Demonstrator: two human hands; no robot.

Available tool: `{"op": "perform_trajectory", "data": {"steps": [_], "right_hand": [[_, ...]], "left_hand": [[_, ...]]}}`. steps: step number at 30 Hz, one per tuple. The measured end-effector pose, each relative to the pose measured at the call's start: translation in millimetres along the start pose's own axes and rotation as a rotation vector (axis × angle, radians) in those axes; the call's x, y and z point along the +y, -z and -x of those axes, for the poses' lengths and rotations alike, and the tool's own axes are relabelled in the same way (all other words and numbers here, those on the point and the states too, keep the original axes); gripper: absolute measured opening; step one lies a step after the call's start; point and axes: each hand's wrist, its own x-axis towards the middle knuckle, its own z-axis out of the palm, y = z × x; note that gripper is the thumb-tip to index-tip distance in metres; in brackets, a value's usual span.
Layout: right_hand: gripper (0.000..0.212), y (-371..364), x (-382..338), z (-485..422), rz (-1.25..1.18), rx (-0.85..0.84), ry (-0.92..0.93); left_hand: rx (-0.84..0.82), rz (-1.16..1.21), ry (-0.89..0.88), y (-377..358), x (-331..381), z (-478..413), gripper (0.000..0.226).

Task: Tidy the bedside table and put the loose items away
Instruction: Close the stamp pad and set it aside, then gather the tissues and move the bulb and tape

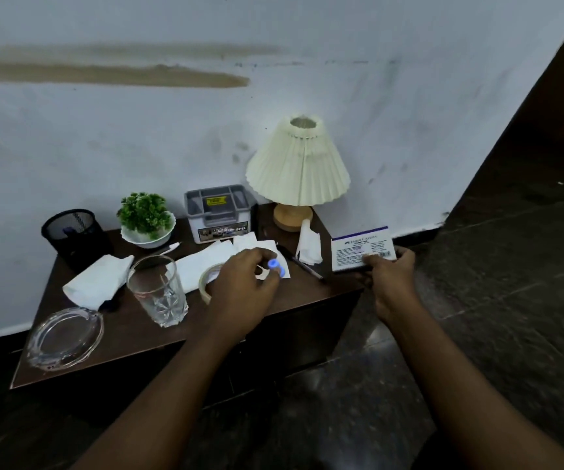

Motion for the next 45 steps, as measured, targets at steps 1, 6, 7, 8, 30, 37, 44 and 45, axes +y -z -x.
{"op": "perform_trajectory", "data": {"steps": [1, 6, 7, 8, 30, 37, 44, 45], "right_hand": [[0.043, 4.5, 2.9, -7.0, 0.025, -0.002, -0.013], [0.037, 9.3, 14.0, -32.0, 0.16, -0.027, -0.124], [0.034, 9.0, 16.6, -34.6, 0.203, -0.033, -0.131], [0.03, 8.7, 20.0, -36.4, 0.247, -0.049, -0.137], [0.032, 12.1, 40.3, -35.5, 0.719, -0.204, -0.035], [0.031, 7.2, 32.2, -32.5, 0.924, -0.165, 0.038], [0.023, -20.2, 8.7, -18.7, 1.136, -0.011, 0.534], [0.02, -28.5, 6.3, -16.5, 1.131, -0.026, 0.569]], "left_hand": [[-0.013, -0.002, -0.002, -7.8, -0.1, -1.6, 0.009], [-0.088, -0.064, -0.038, -35.2, -6.7, -6.4, 0.008], [-0.096, -0.065, -0.038, -38.5, -9.0, -6.7, 0.008], [-0.099, -0.064, -0.037, -40.8, -11.4, -7.0, 0.007], [-0.108, -0.147, 0.065, -113.7, -0.3, -18.8, 0.033], [-0.105, -0.159, 0.077, -118.3, -5.6, -24.3, 0.037], [-0.192, -0.123, 0.037, -101.8, -12.6, -29.1, 0.048], [-0.186, -0.116, 0.042, -97.2, -13.2, -30.8, 0.046]]}}
